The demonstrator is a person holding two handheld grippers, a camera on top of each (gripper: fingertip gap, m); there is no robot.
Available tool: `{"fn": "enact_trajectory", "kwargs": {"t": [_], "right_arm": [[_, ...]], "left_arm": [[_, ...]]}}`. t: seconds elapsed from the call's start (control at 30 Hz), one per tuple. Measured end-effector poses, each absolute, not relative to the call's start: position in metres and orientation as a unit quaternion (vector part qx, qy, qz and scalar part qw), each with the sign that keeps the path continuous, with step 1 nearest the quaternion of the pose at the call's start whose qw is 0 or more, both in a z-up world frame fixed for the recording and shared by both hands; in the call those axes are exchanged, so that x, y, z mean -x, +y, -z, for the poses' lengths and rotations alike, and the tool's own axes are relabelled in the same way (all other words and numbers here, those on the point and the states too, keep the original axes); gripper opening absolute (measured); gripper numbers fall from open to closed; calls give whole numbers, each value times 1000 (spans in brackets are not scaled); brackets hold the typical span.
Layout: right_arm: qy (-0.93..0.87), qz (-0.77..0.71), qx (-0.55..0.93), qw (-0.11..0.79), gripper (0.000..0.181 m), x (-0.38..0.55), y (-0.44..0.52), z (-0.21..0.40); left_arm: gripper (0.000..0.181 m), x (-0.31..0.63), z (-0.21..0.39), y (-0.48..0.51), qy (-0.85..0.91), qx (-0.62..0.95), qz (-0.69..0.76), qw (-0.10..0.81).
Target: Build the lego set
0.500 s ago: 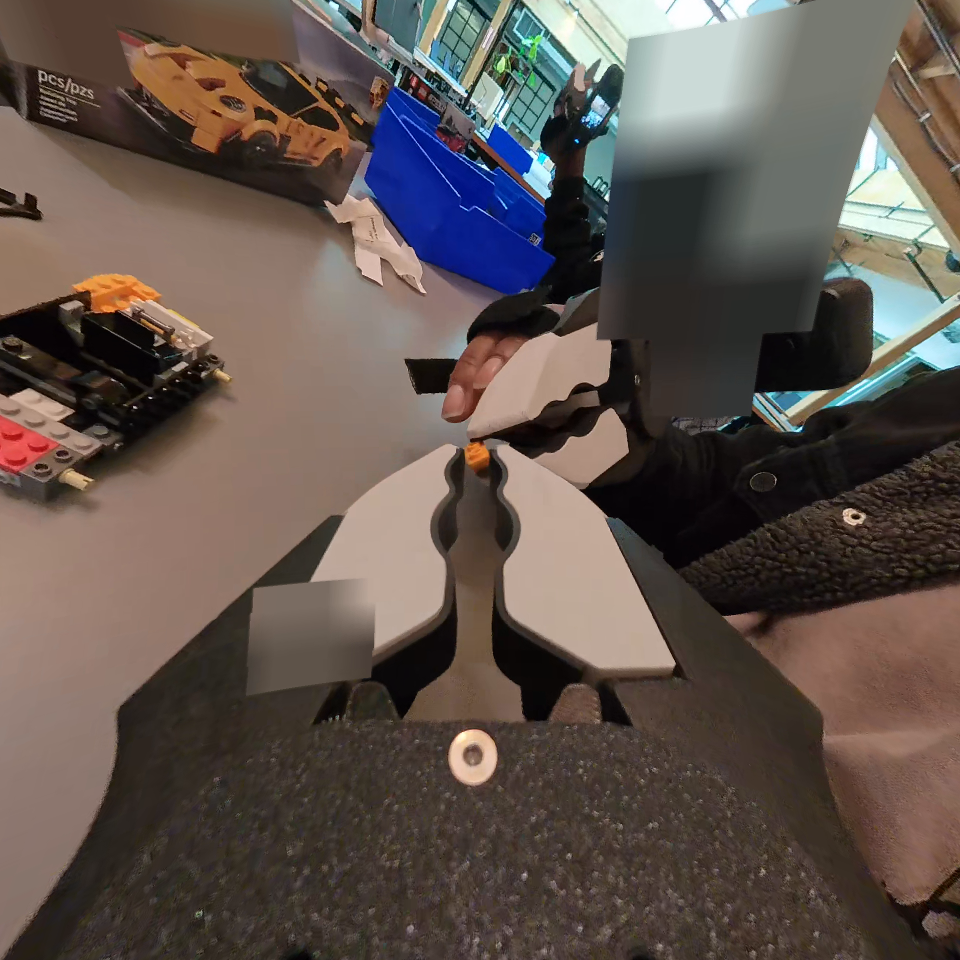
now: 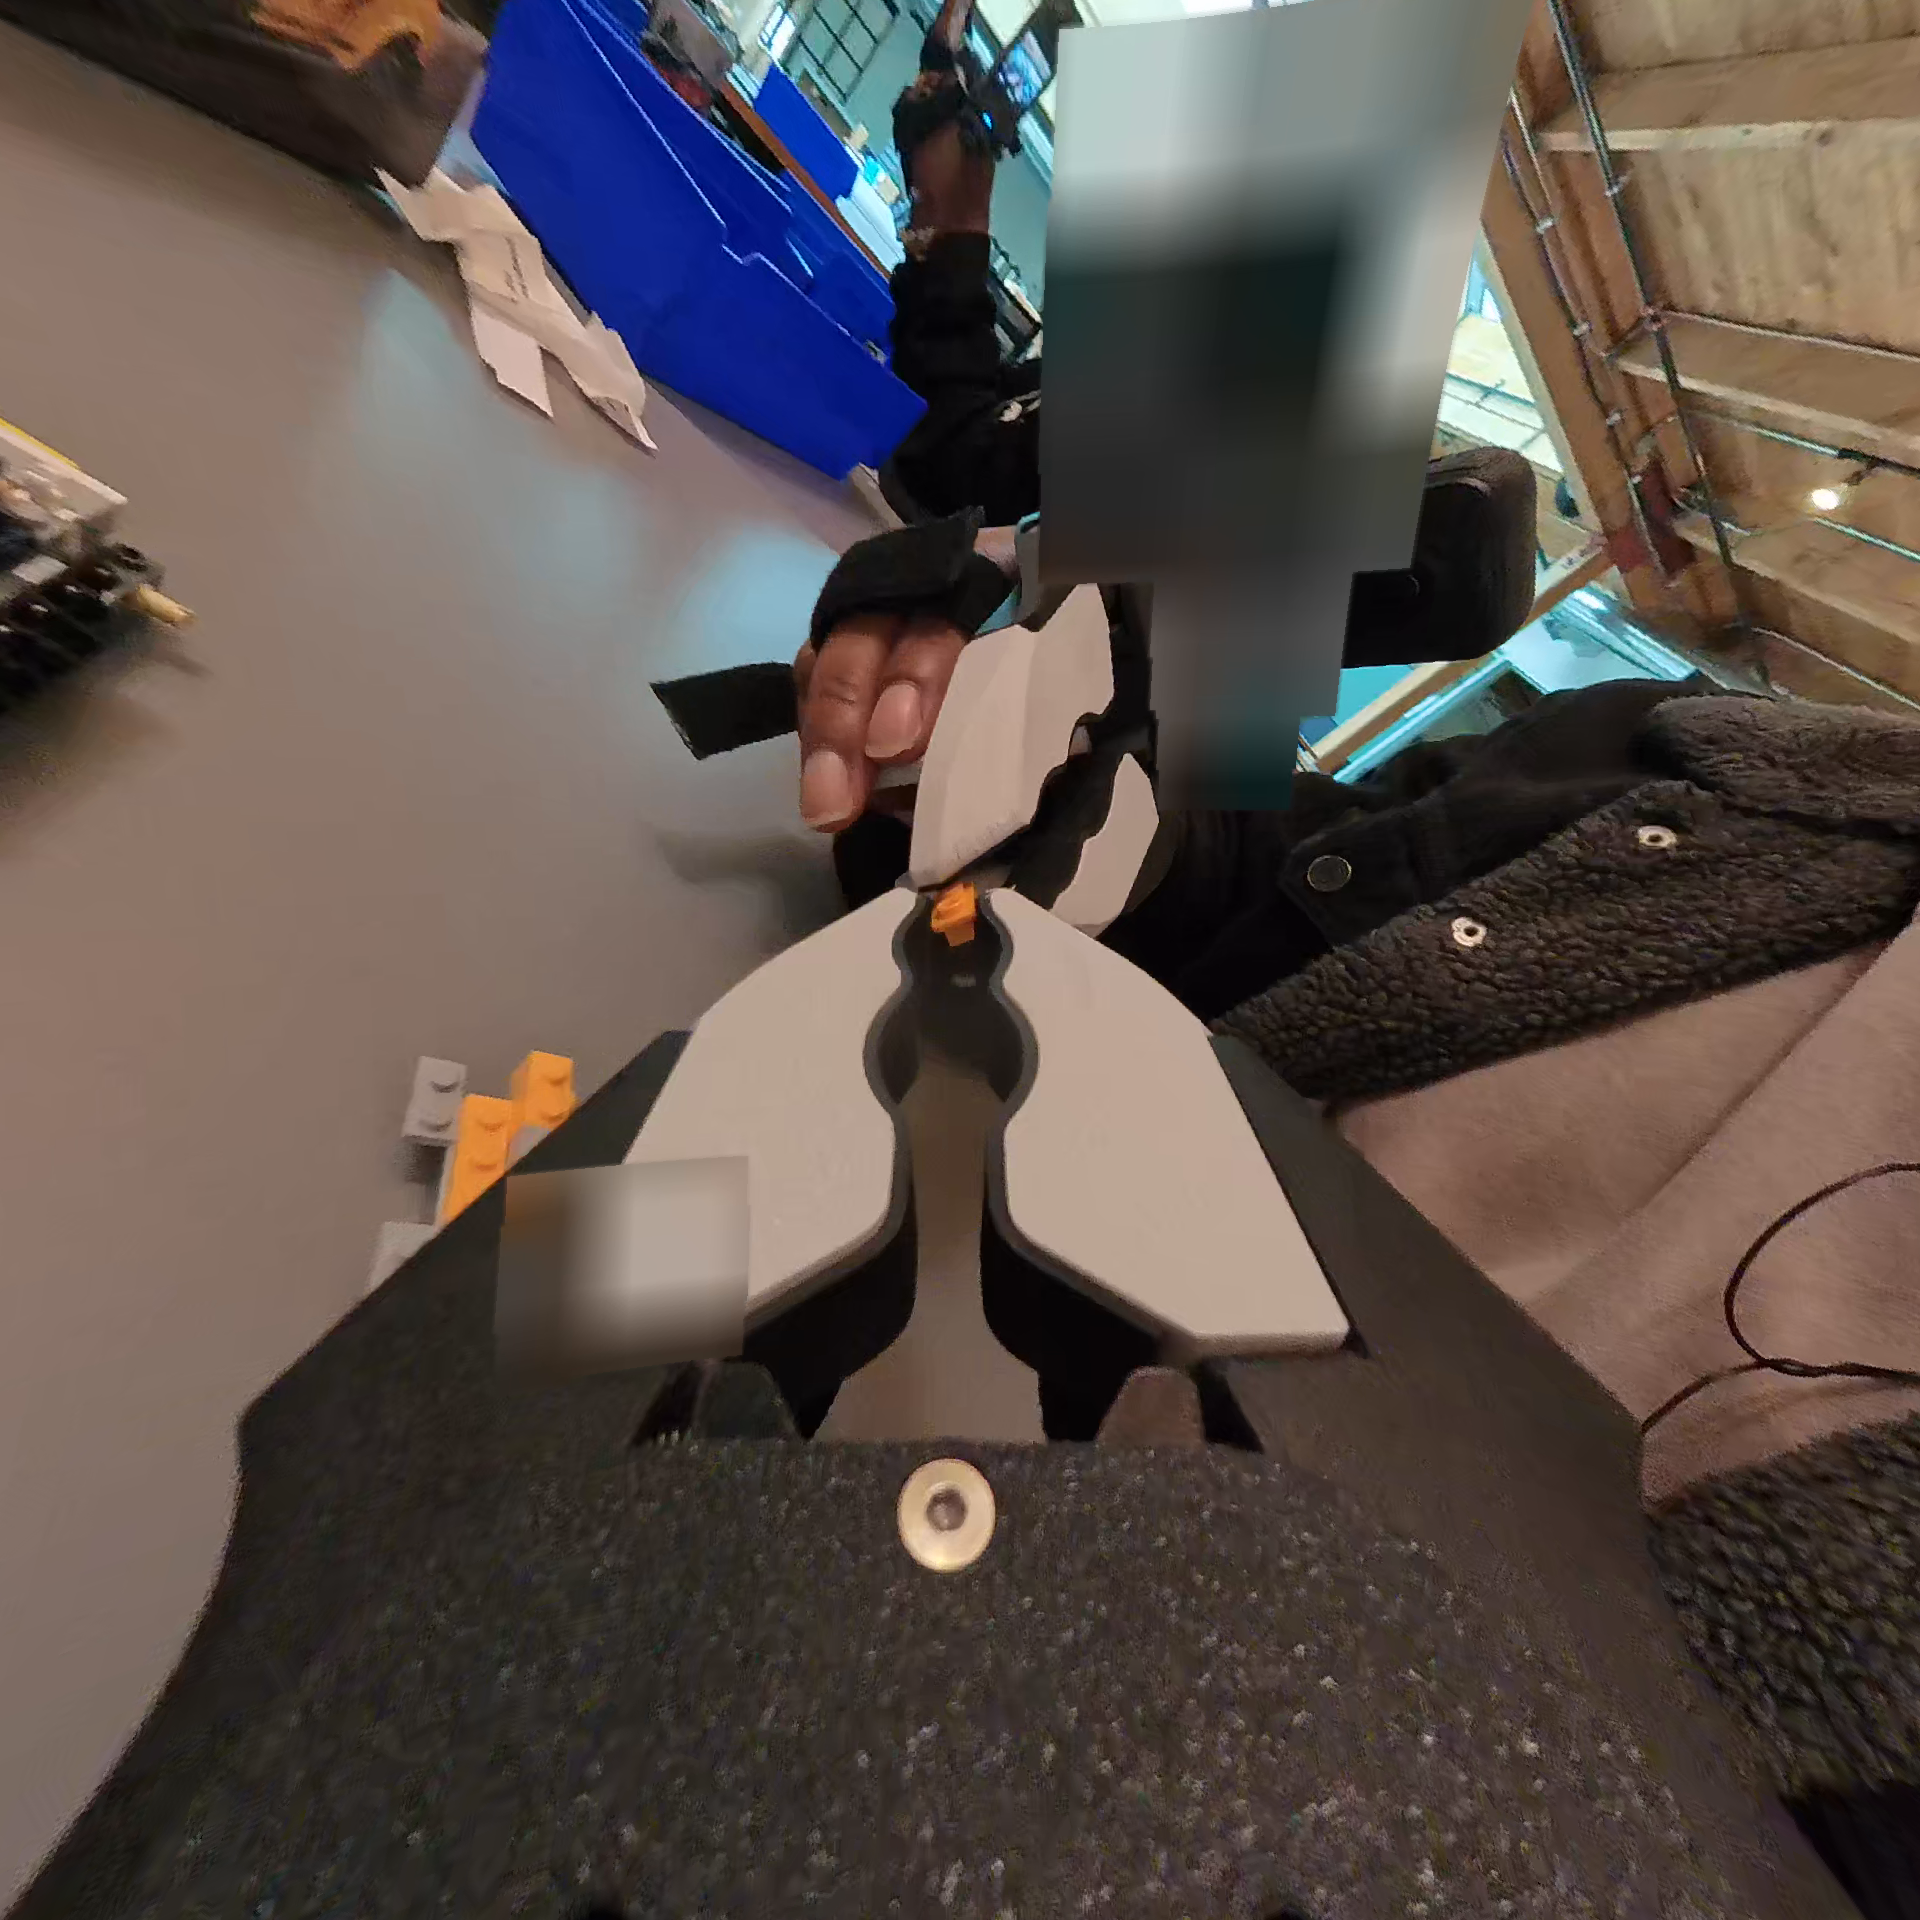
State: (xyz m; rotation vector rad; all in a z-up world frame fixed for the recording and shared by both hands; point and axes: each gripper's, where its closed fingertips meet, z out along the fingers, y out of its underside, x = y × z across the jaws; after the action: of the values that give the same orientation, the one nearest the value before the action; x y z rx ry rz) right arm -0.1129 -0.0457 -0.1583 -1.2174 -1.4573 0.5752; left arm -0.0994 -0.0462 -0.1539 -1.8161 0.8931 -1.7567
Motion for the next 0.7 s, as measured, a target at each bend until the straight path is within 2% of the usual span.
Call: {"fn": "enact_trajectory", "kwargs": {"t": [0.33,0.53,0.6,0.7], "right_arm": [[-613,-232,504,563,12,114,-47,154],[-575,-218,525,587,12,109,-30,148],[-555,-220,535,598,12,104,-22,144],[-530,-210,550,610,12,96,-9,140]], "left_arm": [[7,98,150,-49,305,645,669,208],[13,103,144,-35,270,644,677,232],[15,110,147,-25,277,664,639,270],[22,122,174,-6,330,727,503,332]]}}
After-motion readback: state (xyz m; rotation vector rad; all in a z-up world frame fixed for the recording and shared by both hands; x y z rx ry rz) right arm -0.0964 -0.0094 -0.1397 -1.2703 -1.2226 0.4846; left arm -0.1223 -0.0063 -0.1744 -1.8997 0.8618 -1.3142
